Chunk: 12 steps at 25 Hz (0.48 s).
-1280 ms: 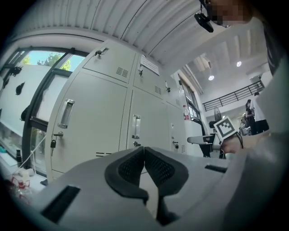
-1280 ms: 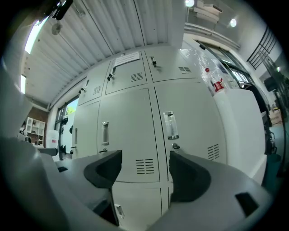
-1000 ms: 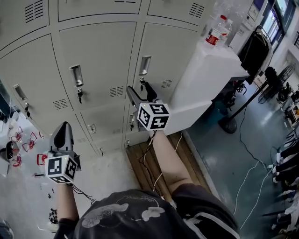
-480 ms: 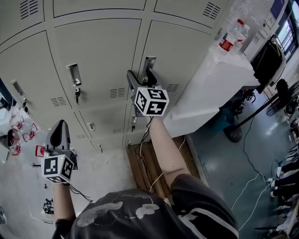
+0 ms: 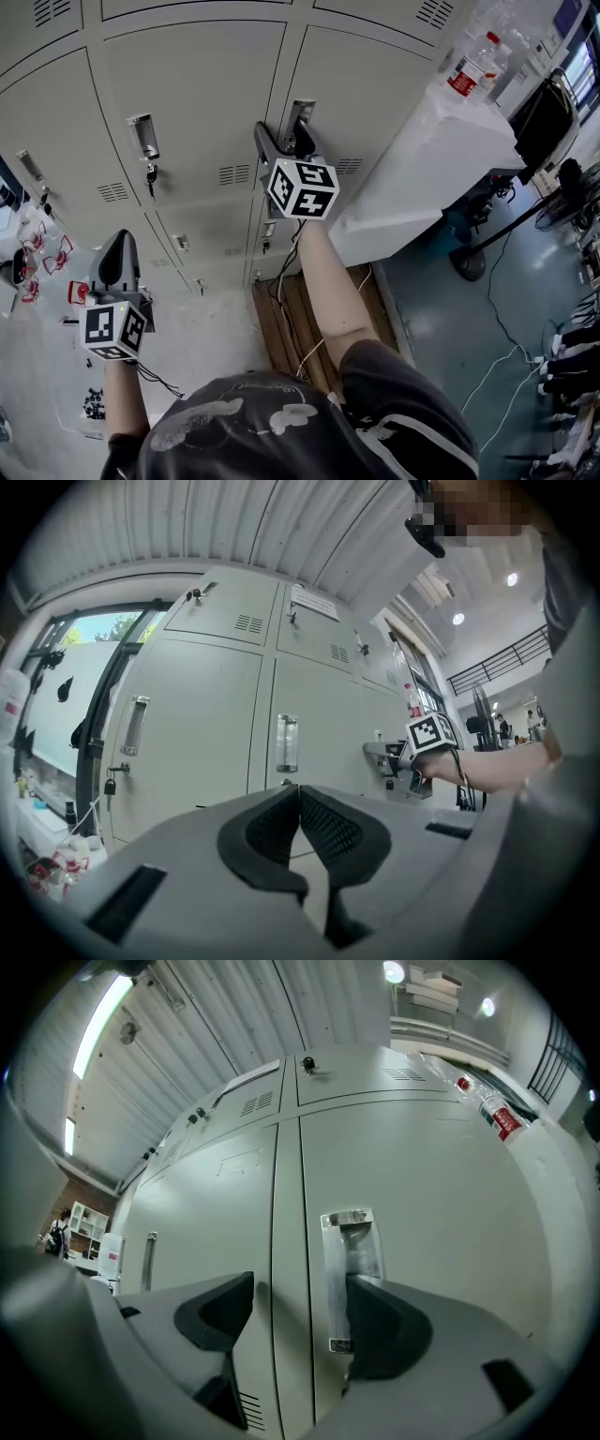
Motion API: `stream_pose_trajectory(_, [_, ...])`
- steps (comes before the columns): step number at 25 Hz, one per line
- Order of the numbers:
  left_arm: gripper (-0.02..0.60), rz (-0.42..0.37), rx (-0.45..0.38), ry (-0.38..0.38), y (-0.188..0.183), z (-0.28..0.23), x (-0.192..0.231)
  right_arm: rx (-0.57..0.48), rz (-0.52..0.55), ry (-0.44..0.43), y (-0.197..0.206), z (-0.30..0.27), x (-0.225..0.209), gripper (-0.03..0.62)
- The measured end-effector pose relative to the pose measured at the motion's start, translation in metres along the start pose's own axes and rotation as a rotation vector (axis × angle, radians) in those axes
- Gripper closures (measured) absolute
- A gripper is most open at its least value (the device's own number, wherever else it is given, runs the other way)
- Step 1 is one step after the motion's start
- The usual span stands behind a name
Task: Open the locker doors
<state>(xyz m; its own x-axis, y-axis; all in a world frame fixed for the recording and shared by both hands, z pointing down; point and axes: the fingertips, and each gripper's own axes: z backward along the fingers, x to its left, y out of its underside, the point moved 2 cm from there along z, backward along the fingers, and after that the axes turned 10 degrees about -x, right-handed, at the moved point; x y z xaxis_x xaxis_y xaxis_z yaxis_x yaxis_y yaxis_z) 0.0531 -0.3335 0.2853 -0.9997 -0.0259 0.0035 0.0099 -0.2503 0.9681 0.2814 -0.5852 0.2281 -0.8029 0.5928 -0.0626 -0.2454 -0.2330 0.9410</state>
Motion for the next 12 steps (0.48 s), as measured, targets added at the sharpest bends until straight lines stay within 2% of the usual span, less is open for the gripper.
stream_pose_trajectory(5, [0.572, 0.001, -0.010, 0.014, -0.006, -0.002, -0.003, 0.022, -0.063, -0.004, -0.005, 0.005, 0.000, 0.276])
stream_pose_trajectory(9, [0.572, 0.005, -0.025, 0.036, -0.013, -0.002, -0.006, 0.017, -0.082, 0.045, -0.009, 0.018, 0.000, 0.285])
stream_pose_trajectory(12, [0.572, 0.008, -0.031, 0.058, -0.016, -0.002, -0.010, 0.021, -0.075, 0.127, -0.013, 0.032, -0.009, 0.383])
